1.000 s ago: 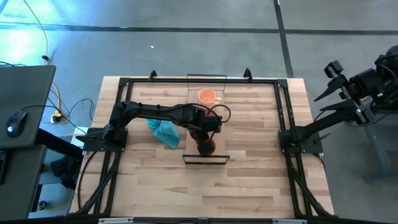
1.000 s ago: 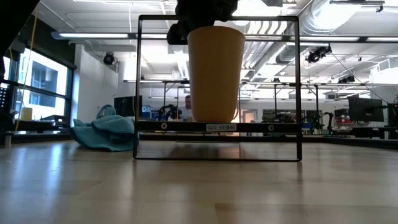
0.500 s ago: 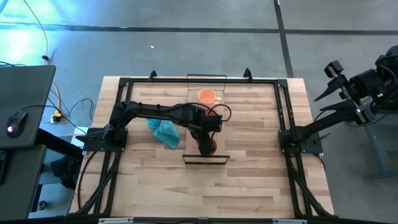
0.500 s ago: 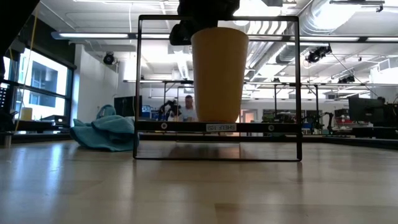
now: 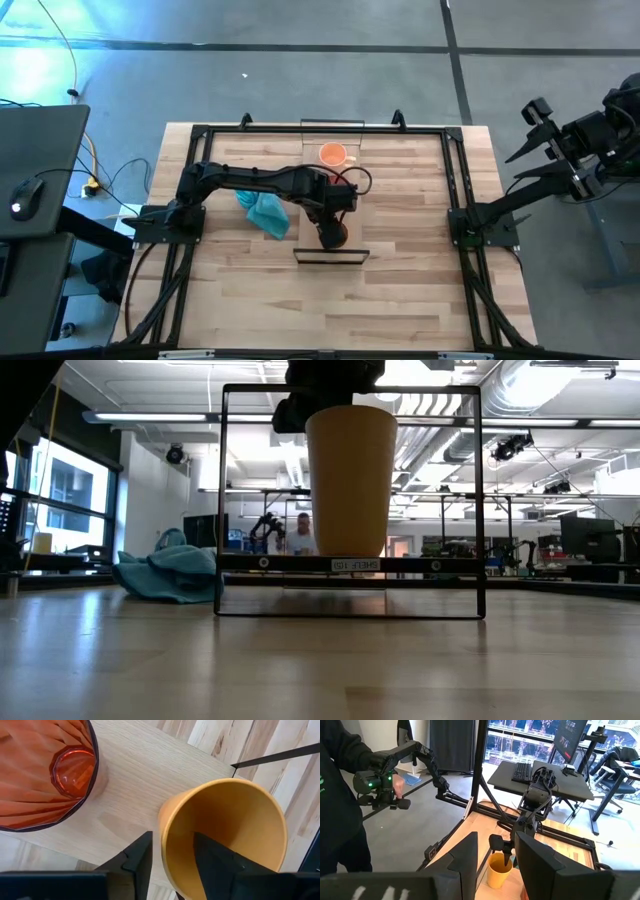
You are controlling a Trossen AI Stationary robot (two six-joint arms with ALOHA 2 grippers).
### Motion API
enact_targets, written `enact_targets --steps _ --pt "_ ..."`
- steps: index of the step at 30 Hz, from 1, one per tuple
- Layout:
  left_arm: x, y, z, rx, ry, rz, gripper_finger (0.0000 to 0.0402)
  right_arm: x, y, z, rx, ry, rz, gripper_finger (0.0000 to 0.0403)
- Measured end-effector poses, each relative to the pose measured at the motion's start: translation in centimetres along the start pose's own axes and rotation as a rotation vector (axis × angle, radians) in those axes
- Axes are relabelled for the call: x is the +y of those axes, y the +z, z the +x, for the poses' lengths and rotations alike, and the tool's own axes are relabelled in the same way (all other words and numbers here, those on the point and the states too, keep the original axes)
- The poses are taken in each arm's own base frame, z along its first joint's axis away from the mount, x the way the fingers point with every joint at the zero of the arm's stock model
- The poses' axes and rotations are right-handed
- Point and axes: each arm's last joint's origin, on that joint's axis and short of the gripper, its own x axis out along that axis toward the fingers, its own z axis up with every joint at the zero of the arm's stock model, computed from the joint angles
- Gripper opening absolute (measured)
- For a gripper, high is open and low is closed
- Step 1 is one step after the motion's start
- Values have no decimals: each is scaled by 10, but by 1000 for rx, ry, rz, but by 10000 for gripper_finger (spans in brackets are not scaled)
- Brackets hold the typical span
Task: Stack small to large cups/mugs on shelf
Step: Return to Home Position
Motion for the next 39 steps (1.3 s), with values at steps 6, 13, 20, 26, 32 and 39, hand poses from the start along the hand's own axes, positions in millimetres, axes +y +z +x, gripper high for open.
enact_targets --steps 6,13,20,26,32,39 --pt "0 0 0 -2 4 -1 131 0 0 0 4 1 1 124" --pt "0 0 0 -2 4 -1 131 0 0 0 4 1 0 124" --pt "0 1 -9 -8 3 6 131 0 0 0 4 1 -2 124" --pt "-1 3 -24 -29 7 20 131 0 0 0 4 0 -2 124" --pt "-1 2 -42 -24 13 22 131 0 0 0 4 0 -2 124" --pt "0 1 -83 -72 -2 75 131 0 0 0 4 1 -2 124"
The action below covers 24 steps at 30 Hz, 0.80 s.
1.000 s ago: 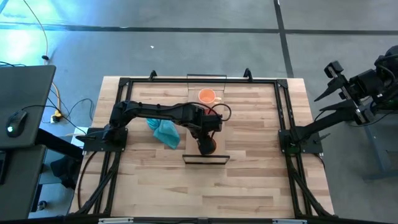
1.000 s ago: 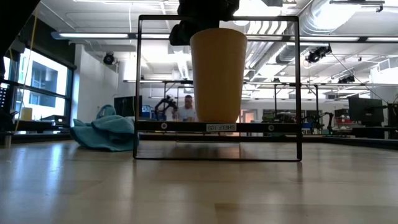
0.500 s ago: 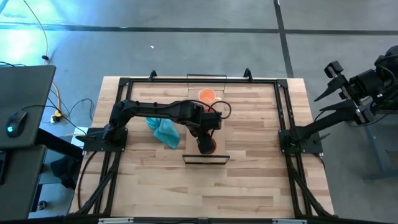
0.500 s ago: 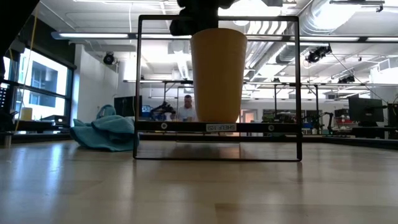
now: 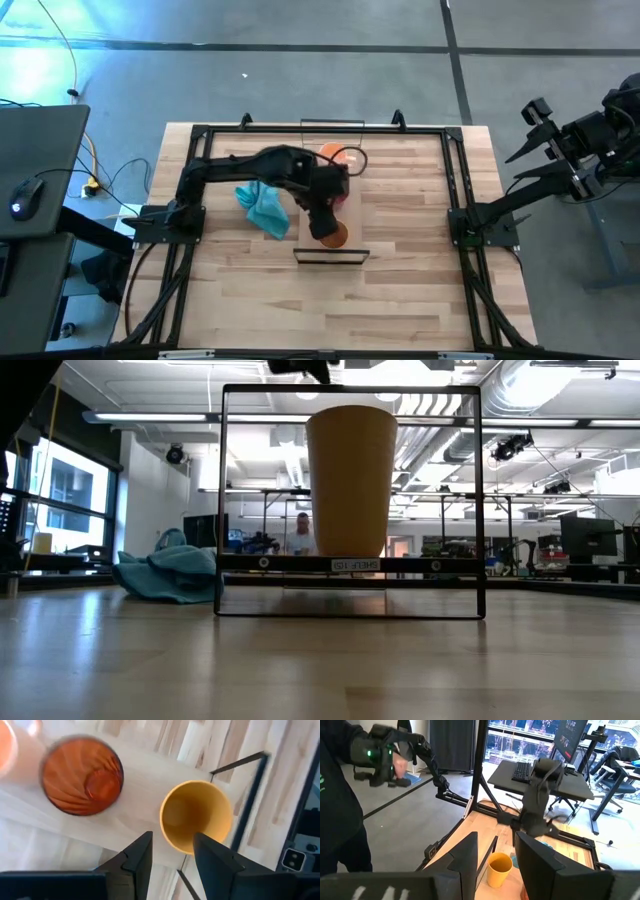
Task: Stack small to large cups/mugs on shelf
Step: Return to Home Position
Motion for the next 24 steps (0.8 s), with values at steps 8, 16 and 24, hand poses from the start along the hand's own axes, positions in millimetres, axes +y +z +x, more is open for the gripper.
enact_targets --steps 8,16,24 --pt "11 -17 -88 -347 -21 76 131 2 -3 -9 -15 -5 10 124" --pt "22 -59 -183 -720 12 177 131 1 0 -25 -105 -140 39 124" --pt "35 -105 -247 -959 8 311 131 -4 13 -24 -213 -226 -25 124"
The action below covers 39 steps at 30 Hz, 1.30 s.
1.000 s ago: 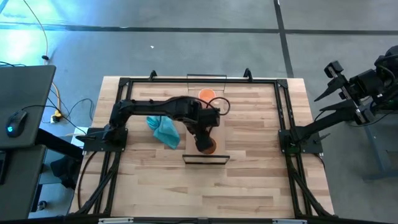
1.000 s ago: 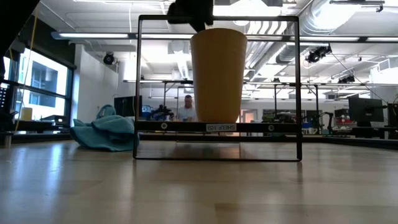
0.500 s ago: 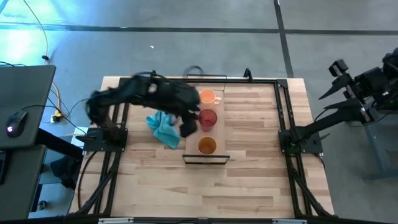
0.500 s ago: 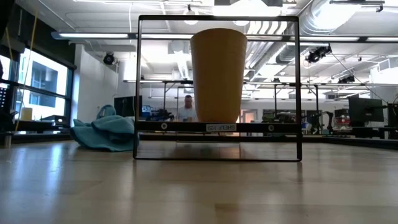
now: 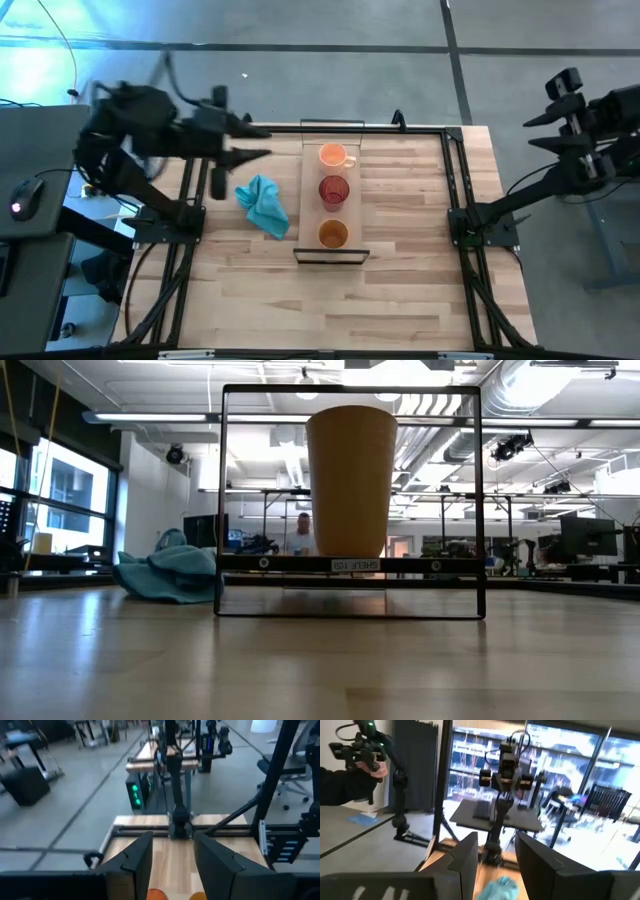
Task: Stack small to large cups/mugs on shelf
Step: Return to Home Position
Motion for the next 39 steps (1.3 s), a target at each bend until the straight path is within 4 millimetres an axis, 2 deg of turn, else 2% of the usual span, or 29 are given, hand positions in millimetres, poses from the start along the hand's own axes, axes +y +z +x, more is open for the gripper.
enact_targets --steps 4,8,13,18,24,30,39 --pt "10 4 -30 -77 5 25 131 0 2 10 -20 -4 -61 124" --pt "17 4 -55 -129 -6 37 131 2 -6 25 6 0 -101 124" --pt "22 -6 -71 -141 -8 39 131 4 -24 39 32 -27 -108 124" --pt "25 -26 -83 -177 -6 25 131 8 -46 41 -38 -50 -100 124" --pt "27 -67 -93 -287 0 -20 131 14 -76 38 -156 -77 -59 124" --pt "28 -121 -102 -406 -6 -119 131 20 -106 41 -229 -90 -22 124" --pt "23 -198 -92 -563 -19 -229 131 26 -150 55 -204 -167 52 124"
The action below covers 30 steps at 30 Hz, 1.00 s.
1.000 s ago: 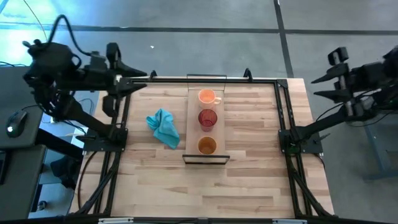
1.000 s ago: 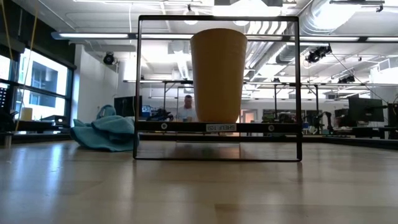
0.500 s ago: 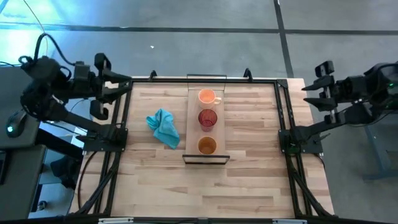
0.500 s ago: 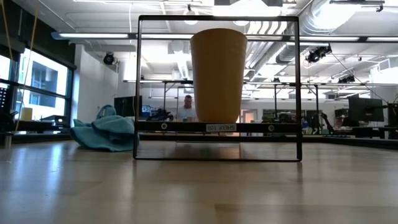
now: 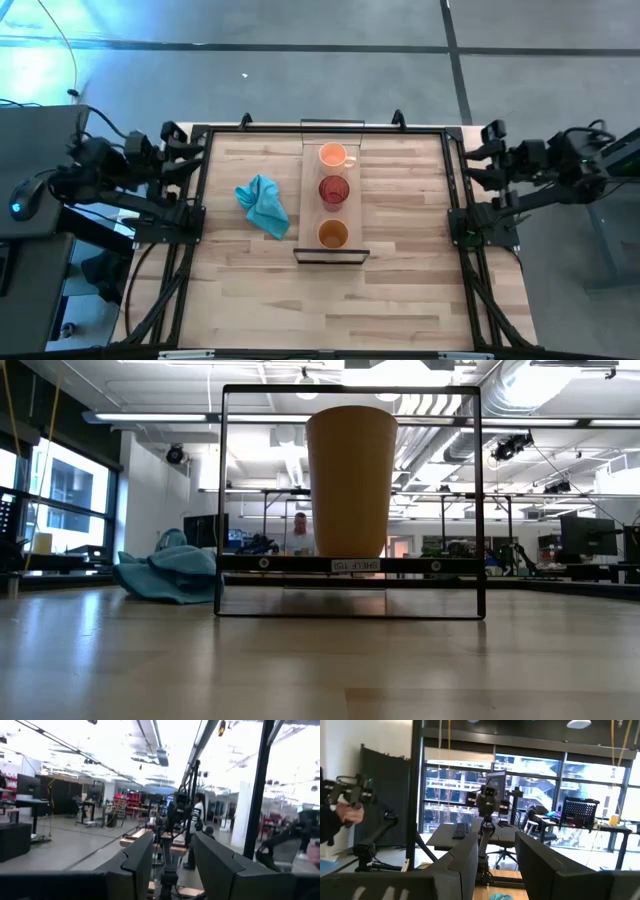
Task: Stack small to large cups/mugs on shelf
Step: Return to Home Position
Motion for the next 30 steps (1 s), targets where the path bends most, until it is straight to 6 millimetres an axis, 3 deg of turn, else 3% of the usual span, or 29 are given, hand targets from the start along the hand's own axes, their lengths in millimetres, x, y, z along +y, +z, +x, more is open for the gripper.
enact_targets --steps 8,21,30 --pt "5 -42 -11 -64 -2 -61 131 6 -40 1 -14 -14 84 124" --pt "6 -76 -10 -23 -2 -107 131 18 -119 2 -18 -44 234 123" --pt "9 -110 -18 -107 -30 -159 131 22 -152 -1 -35 -45 314 123"
